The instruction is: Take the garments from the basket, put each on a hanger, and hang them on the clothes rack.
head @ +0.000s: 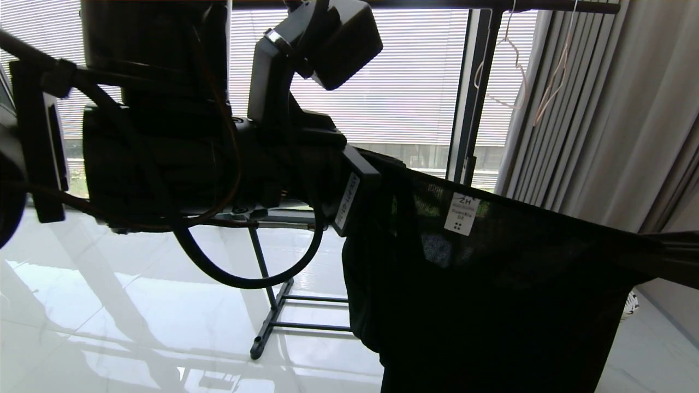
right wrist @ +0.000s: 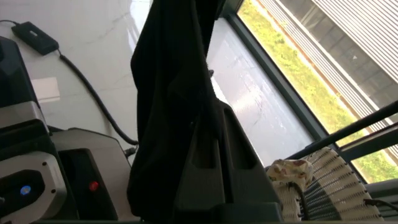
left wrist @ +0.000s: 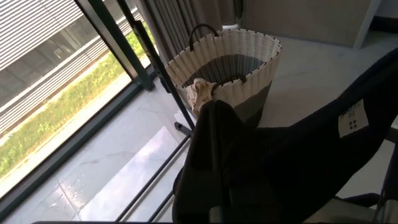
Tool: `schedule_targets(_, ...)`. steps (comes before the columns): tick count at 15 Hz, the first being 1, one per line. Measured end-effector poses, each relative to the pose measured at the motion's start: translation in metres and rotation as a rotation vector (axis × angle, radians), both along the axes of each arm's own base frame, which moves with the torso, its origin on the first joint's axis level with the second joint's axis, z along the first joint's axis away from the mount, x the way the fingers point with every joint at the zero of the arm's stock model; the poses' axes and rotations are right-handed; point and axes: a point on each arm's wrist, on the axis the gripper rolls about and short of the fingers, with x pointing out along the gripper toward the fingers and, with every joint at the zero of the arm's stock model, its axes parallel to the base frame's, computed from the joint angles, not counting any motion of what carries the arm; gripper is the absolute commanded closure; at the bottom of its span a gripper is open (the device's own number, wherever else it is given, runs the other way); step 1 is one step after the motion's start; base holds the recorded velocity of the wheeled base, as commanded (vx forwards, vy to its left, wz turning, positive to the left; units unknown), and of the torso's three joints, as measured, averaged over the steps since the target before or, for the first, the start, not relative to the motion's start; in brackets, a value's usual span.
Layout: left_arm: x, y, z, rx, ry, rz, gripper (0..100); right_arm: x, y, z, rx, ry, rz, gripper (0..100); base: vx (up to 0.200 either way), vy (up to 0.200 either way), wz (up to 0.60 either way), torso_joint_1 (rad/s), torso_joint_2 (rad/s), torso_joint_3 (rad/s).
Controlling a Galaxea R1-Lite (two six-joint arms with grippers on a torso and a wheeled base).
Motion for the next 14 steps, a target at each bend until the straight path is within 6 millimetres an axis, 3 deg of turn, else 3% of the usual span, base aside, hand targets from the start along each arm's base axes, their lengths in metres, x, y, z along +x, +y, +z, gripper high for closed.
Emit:
schedule_targets(3,-0.026,0.016,0.003,0.011,0.151,0.008,100,0.021,0.010,0.018,0.051,-0.046,-0.043,100,0.000,0.000,0.00,0.000,0.00,0.000)
schedule_targets(7,-0.073,0.025,0.006,-0.065,0.270,-0.047,100,0.062,0.039,0.054,0.111,-0.101,-0.061,100,0.000,0.000,0.00,0.000,0.00,0.000)
schedule_targets(10,-0.092,0.034,-0.005,-0.035,0.279,-0.055,100,0.082,0.055,0.059,0.110,-0.098,-0.062,100,0.000,0.000,0.00,0.000,0.00,0.000)
schedule_targets(14,-0.097,0.041,-0.005,-0.035,0.259,-0.040,100,0.090,0.061,0.054,0.089,-0.073,-0.063,100,0.000,0.000,0.00,0.000,0.00,0.000)
